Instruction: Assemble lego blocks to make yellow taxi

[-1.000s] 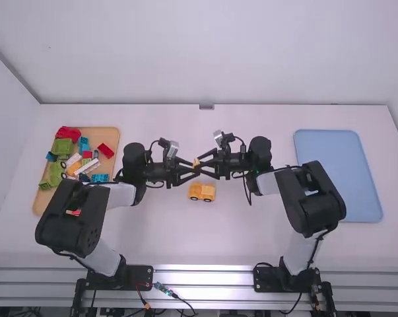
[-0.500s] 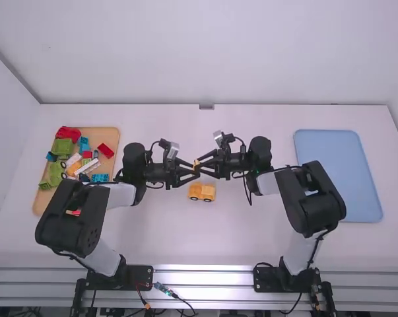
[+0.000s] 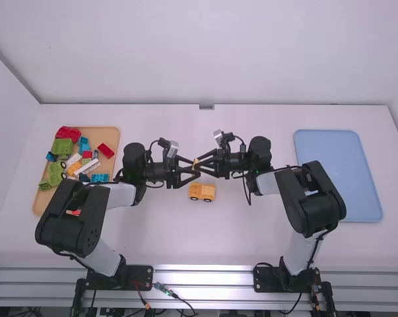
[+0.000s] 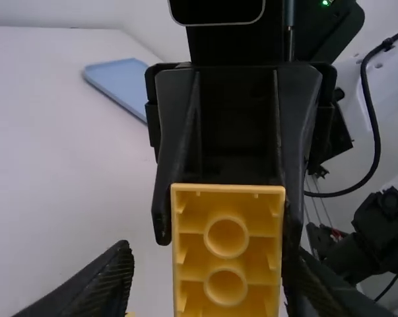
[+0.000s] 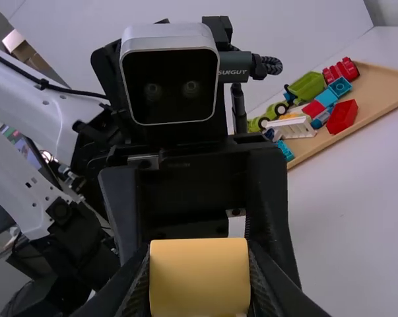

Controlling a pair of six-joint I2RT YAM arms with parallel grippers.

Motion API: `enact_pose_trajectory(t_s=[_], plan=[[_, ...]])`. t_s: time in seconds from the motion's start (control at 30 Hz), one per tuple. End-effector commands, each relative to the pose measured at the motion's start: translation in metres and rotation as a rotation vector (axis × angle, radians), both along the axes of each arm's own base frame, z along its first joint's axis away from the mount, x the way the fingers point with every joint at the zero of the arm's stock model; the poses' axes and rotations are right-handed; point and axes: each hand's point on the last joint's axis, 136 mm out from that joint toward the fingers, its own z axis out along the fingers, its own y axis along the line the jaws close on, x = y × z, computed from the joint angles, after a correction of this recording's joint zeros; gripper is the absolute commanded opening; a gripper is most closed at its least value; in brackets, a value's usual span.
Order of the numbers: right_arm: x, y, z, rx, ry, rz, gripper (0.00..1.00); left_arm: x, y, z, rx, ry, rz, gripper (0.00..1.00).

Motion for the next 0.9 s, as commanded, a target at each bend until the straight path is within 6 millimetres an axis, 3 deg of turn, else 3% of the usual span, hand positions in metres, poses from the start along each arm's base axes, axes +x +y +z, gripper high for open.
enact_pose_trajectory(t_s=[0.0, 0.03, 0.43, 0.6, 0.7, 0.87], plan=[[0.007, 0.001, -0.007, -0.01, 0.038, -0.042, 0.0, 0.0, 0.002, 0.0, 0.004, -0.011, 0.017, 0.73], [0.012, 0.0, -0.008, -0.014, 0.047, -0.07, 0.0, 0.0, 0.002, 0.001, 0.004, -0.02, 0.014, 0.99], [0.073, -0.031, -0.039, -0.114, 0.283, -0.337, 0.0, 0.007, 0.004, 0.003, 0.02, -0.096, 0.052, 0.99], [0.088, -0.035, -0.048, -0.162, 0.392, -0.394, 0.0, 0.006, 0.004, 0.0, -0.001, 0.029, 0.058, 0.99], [0.093, -0.034, -0.046, -0.154, 0.496, -0.415, 0.0, -0.004, 0.001, 0.008, 0.001, -0.125, -0.02, 0.99], [0.101, -0.032, -0.048, -0.129, 0.721, -0.486, 0.0, 0.019, 0.008, 0.004, 0.065, -0.222, 0.112, 0.99]])
